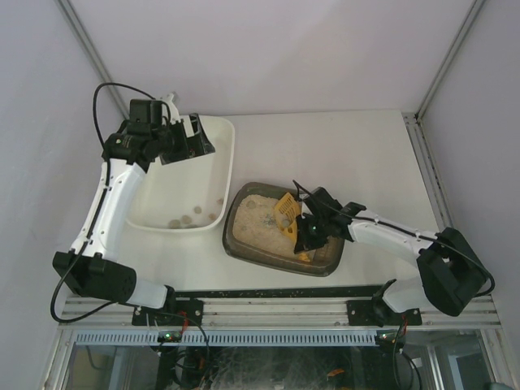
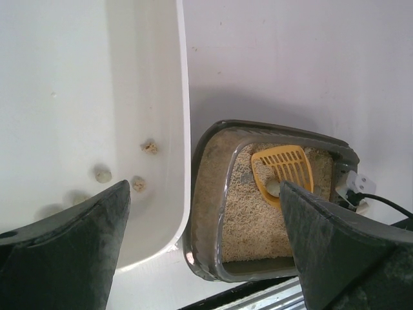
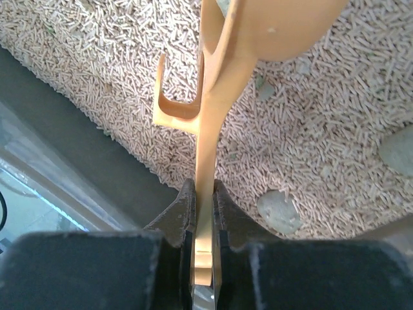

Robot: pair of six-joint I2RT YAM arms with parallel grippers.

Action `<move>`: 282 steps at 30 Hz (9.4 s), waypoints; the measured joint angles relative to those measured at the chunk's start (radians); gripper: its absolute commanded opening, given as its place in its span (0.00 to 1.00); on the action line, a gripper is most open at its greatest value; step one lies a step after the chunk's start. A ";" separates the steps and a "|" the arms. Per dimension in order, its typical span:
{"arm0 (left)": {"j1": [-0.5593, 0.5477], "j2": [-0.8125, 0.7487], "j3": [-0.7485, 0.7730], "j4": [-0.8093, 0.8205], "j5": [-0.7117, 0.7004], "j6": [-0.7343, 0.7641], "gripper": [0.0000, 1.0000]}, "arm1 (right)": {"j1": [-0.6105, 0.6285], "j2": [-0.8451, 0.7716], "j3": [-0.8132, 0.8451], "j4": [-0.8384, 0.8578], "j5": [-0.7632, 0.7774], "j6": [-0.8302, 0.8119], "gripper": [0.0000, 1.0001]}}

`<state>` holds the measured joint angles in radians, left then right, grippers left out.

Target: Clean the litter box

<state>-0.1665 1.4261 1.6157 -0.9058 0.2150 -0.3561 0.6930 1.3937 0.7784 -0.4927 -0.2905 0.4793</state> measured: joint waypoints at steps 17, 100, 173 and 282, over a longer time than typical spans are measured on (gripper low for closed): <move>0.000 -0.002 -0.057 0.030 0.022 -0.003 1.00 | 0.015 -0.005 0.103 -0.158 0.056 -0.058 0.00; -0.307 0.634 0.269 -0.224 0.796 1.165 0.63 | 0.029 -0.018 0.243 -0.282 -0.227 -0.148 0.00; -0.180 0.680 0.194 -0.464 1.146 1.232 0.00 | -0.055 -0.230 -0.008 0.033 -0.175 0.051 0.10; -0.166 0.094 -0.393 0.412 0.143 -0.121 1.00 | -0.044 0.512 0.426 -0.018 -0.685 -0.039 0.00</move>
<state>-0.3328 1.5200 1.2228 -0.4934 0.3584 -0.4770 0.6491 1.9057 1.2049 -0.5102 -0.9756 0.4404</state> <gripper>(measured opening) 0.997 0.101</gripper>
